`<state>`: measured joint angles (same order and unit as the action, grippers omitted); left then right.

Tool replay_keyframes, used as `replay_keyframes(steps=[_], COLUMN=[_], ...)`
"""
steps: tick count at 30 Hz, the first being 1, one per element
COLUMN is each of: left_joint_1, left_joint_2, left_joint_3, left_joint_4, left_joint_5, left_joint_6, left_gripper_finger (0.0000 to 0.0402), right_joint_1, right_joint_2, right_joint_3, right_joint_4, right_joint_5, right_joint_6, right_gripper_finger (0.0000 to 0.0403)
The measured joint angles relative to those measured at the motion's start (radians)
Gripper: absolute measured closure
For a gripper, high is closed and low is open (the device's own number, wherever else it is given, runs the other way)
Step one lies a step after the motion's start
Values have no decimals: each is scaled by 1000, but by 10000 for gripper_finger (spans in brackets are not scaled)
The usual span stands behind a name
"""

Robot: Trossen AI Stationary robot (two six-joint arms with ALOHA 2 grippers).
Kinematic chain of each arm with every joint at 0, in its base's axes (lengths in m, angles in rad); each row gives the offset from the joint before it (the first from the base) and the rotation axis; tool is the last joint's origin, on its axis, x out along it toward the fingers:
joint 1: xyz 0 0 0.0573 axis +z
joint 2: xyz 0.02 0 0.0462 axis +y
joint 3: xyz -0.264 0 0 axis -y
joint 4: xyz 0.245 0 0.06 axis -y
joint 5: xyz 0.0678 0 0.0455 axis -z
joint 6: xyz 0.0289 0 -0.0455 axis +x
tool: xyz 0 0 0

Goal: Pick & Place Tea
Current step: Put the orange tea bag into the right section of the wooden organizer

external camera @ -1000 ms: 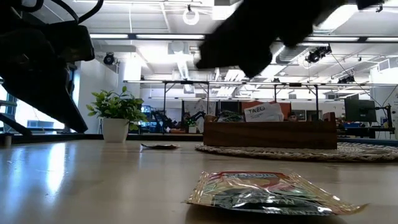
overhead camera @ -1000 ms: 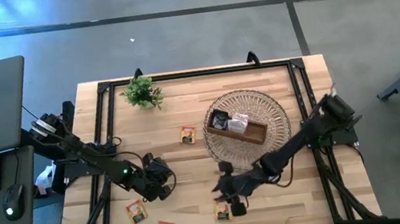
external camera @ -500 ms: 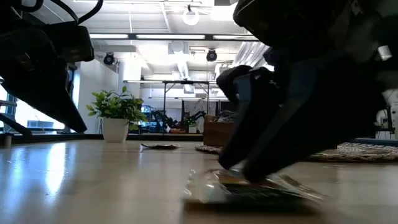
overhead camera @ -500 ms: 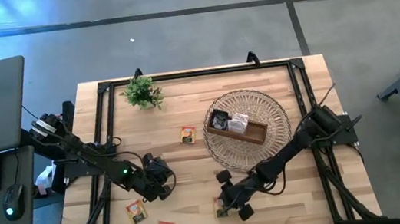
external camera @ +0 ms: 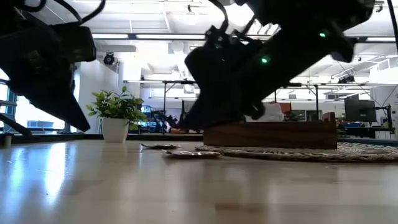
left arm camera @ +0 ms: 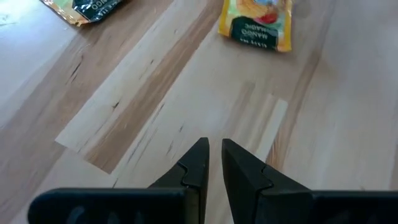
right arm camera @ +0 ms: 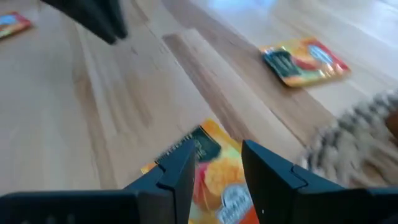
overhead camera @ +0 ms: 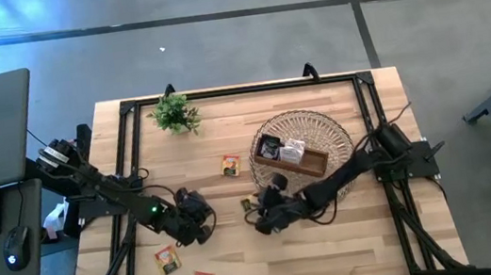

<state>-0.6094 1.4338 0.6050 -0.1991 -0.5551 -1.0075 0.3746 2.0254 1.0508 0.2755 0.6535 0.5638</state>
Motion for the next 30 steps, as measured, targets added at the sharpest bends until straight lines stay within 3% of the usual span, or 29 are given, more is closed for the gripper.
replay_keyframes(steps=[8, 11, 16, 24, 30], left_joint_1=[27, 28, 27, 27, 27], left_joint_2=[0, 7, 7, 7, 7], left_joint_3=[1, 1, 1, 1, 1], left_joint_4=[26, 23, 24, 24, 23], left_joint_5=[37, 48, 48, 49, 50], left_joint_6=[16, 15, 15, 15, 15], left_gripper_finger=[358, 358, 358, 358, 358], right_joint_1=[-7, -15, -45, -108, -89], right_joint_2=[-18, -13, -13, -13, -13], right_joint_3=[1, 1, 1, 1, 1], right_joint_4=[-21, -74, -128, -125, -106], right_joint_5=[-180, -217, -163, -311, -329], right_joint_6=[-386, -382, -356, -231, -217], right_gripper_finger=[274, 274, 274, 274, 274])
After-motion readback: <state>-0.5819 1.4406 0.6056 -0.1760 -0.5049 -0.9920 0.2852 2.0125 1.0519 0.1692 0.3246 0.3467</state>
